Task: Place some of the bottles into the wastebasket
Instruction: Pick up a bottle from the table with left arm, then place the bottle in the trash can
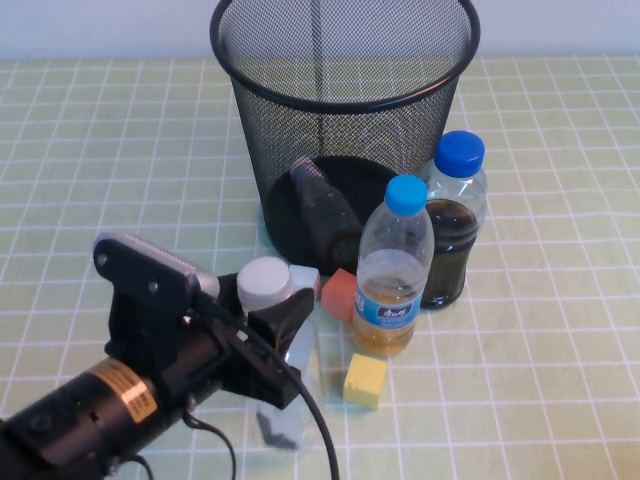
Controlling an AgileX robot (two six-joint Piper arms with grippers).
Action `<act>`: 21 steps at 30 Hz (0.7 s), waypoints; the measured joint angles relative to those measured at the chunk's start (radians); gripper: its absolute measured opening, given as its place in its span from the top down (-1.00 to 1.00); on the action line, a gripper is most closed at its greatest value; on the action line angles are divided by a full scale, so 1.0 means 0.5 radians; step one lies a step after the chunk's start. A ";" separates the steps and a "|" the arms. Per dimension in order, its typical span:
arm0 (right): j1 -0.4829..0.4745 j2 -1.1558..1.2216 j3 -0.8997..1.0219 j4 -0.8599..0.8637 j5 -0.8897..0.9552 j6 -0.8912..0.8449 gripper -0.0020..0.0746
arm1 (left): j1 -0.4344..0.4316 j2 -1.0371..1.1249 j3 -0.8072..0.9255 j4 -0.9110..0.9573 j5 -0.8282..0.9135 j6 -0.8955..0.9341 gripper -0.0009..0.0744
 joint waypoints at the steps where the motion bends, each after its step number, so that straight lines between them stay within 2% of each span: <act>1: 0.000 0.000 0.000 0.000 0.000 0.000 0.97 | 0.000 -0.067 -0.041 0.000 0.189 0.010 0.08; 6: 0.000 0.000 0.000 0.000 0.000 0.000 0.97 | 0.000 -0.384 -0.395 0.005 1.227 0.131 0.08; 11: 0.000 0.000 0.000 0.000 0.000 0.000 0.97 | 0.106 -0.508 -1.000 0.097 2.107 0.146 0.08; 16: 0.000 0.000 0.000 0.000 0.000 0.000 0.97 | 0.280 -0.347 -1.628 0.156 2.691 0.205 0.08; 21: 0.000 0.000 0.000 0.000 0.000 0.000 0.97 | 0.362 0.002 -2.380 0.173 3.001 0.323 0.08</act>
